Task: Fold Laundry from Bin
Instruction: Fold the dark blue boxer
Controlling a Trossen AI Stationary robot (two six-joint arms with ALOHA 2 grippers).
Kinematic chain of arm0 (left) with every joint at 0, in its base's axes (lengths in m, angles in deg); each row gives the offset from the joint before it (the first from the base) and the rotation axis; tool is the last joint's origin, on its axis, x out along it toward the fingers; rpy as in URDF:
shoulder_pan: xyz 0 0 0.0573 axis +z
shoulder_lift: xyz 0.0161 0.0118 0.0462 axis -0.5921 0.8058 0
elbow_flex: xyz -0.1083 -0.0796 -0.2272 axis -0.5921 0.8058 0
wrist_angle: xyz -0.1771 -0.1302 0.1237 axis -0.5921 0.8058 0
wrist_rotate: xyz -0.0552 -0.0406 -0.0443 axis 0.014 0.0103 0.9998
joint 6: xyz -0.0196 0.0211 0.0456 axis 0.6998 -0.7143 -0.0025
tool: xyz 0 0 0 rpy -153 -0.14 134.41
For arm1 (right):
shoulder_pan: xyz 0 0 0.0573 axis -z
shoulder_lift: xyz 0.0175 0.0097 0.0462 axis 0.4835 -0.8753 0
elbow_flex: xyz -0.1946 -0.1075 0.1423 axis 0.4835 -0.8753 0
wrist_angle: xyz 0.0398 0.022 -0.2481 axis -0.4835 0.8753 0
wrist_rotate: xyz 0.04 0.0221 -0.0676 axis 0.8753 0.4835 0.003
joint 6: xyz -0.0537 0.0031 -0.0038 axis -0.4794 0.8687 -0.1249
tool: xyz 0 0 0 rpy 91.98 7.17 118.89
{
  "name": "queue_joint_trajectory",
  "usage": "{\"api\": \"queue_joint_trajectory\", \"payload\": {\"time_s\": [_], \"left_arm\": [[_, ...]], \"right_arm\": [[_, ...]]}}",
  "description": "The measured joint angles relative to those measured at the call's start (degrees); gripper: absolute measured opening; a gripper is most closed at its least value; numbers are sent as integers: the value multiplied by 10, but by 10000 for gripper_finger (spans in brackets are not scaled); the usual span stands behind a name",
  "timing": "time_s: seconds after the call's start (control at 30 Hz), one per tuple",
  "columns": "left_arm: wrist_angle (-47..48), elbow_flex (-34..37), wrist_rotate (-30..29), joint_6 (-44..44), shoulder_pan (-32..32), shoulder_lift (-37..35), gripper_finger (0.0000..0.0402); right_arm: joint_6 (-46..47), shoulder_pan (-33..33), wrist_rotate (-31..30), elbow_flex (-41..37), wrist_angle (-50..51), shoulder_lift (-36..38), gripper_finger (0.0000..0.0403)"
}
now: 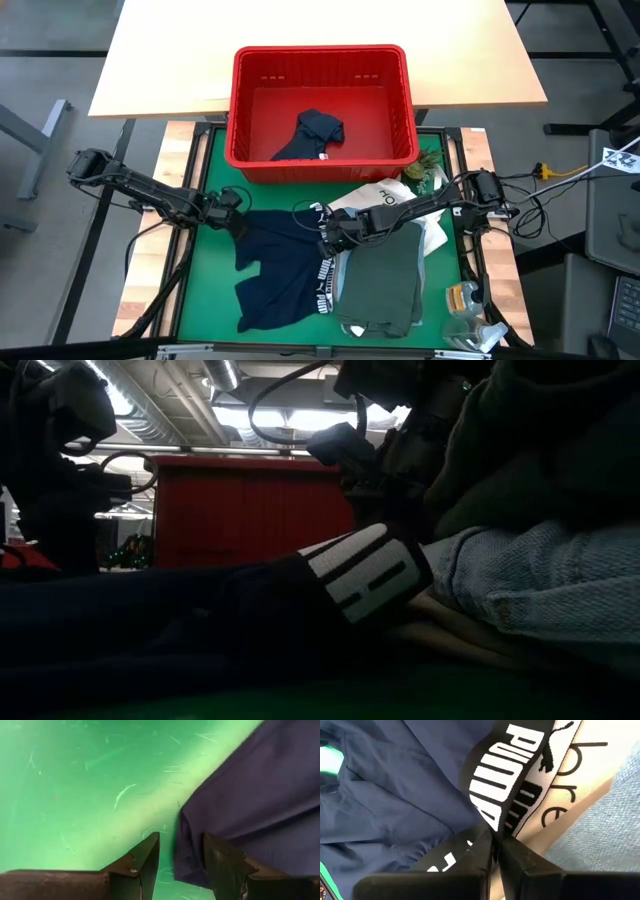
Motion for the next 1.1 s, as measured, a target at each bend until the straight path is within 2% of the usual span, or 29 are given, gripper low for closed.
{"api": "queue_joint_trajectory", "payload": {"time_s": [0.17,0.33,0.5,0.63,0.83,0.9,1.1], "left_arm": [[0,-1,4,-21,0,0,155],[-1,-1,5,-21,0,0,181],[-2,-1,7,-21,0,0,202],[-3,-1,5,-17,0,0,200],[-3,-1,7,-34,0,-1,185],[-3,-1,8,-34,0,-1,183],[6,-2,7,-37,0,-15,184]], "right_arm": [[-4,0,0,0,0,0,29],[-20,0,0,0,1,0,36],[-21,0,0,0,15,0,87],[-30,0,1,0,21,0,133],[-45,12,57,0,22,5,157],[-45,12,53,-1,24,11,158],[-49,19,-8,-1,46,47,158]]}}
